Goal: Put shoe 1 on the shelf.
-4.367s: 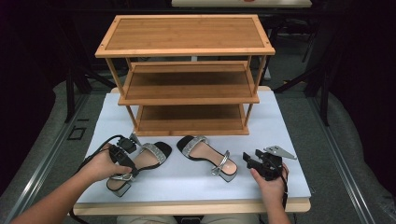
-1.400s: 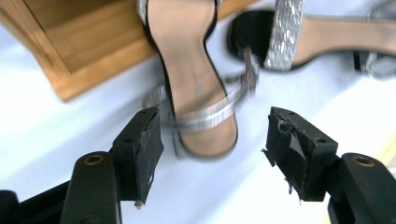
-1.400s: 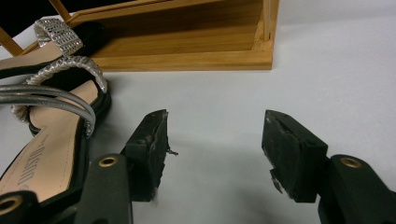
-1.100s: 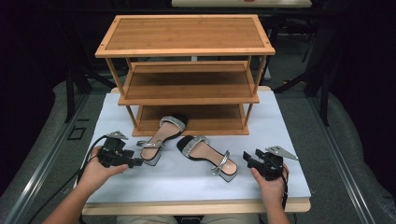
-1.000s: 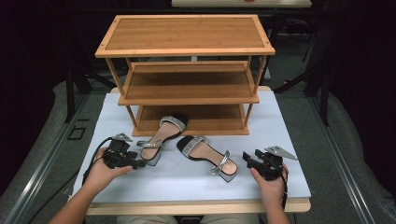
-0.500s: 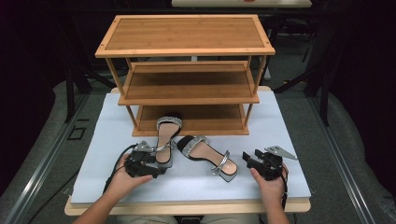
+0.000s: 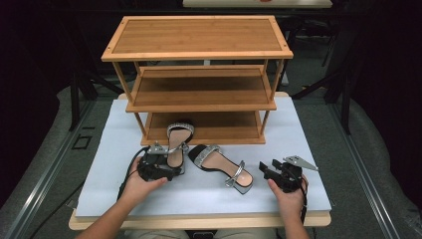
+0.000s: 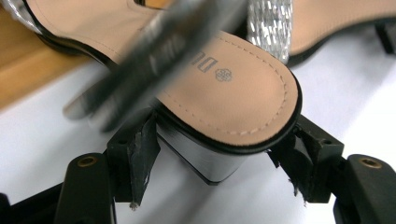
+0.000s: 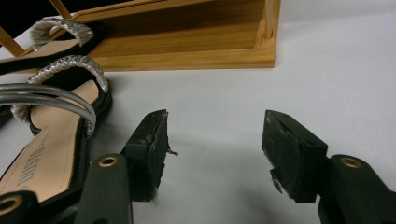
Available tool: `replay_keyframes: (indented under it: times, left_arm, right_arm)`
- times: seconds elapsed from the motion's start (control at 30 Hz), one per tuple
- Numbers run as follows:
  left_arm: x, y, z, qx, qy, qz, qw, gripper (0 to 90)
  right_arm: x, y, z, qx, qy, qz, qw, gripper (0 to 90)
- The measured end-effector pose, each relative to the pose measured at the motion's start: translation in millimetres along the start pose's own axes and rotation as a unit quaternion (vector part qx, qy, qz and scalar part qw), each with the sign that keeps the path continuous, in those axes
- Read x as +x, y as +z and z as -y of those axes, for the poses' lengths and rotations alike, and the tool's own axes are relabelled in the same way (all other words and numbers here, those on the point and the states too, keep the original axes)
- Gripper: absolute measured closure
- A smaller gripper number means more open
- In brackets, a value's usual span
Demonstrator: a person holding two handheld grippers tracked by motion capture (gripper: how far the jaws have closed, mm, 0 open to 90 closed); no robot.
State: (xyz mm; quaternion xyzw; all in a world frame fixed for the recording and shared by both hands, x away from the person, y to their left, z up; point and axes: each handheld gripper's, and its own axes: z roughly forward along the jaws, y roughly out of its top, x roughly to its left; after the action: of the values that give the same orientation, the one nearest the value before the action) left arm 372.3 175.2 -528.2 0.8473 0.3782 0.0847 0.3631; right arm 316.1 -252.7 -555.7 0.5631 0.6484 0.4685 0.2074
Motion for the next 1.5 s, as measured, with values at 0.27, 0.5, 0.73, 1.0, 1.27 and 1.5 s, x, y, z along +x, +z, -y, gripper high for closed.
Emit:
replay_keyframes:
  times: [0.27, 0.5, 0.73, 1.0, 1.27, 1.5]
  left_arm:
    - [20.4, 22.2, -31.0, 0.031, 0.023, -0.002, 0.9993, 34.1]
    - [40.0, 36.7, -48.5, 0.033, 0.026, -0.01, 0.999, 34.0]
    - [51.8, 38.3, -58.6, 0.006, 0.0, -0.002, 1.0, 34.1]
    - [50.2, 46.3, -63.1, 0.019, -0.006, -0.015, 0.9997, 33.8]
    - [40.2, 29.6, -45.8, 0.0, -0.015, -0.031, 0.9994, 36.8]
    - [16.7, -13.4, 9.8, -0.042, -0.052, -0.007, 0.9977, 38.7]
  right_arm:
    - [0.1, 1.5, 0.6, 0.003, -0.001, 0.001, 1.0, 40.2]
    - [-1.3, 2.9, 0.8, -0.003, 0.001, -0.002, 1.0, 40.3]
    - [-1.2, 1.5, 0.2, 0.0, -0.001, -0.002, 1.0, 40.2]
    - [-2.5, 1.9, 0.1, -0.004, 0.0, -0.004, 1.0, 40.2]
    - [-3.5, -0.1, -0.3, -0.002, 0.001, -0.002, 1.0, 40.2]
    - [-4.2, 0.6, 0.7, -0.001, 0.008, -0.006, 1.0, 40.0]
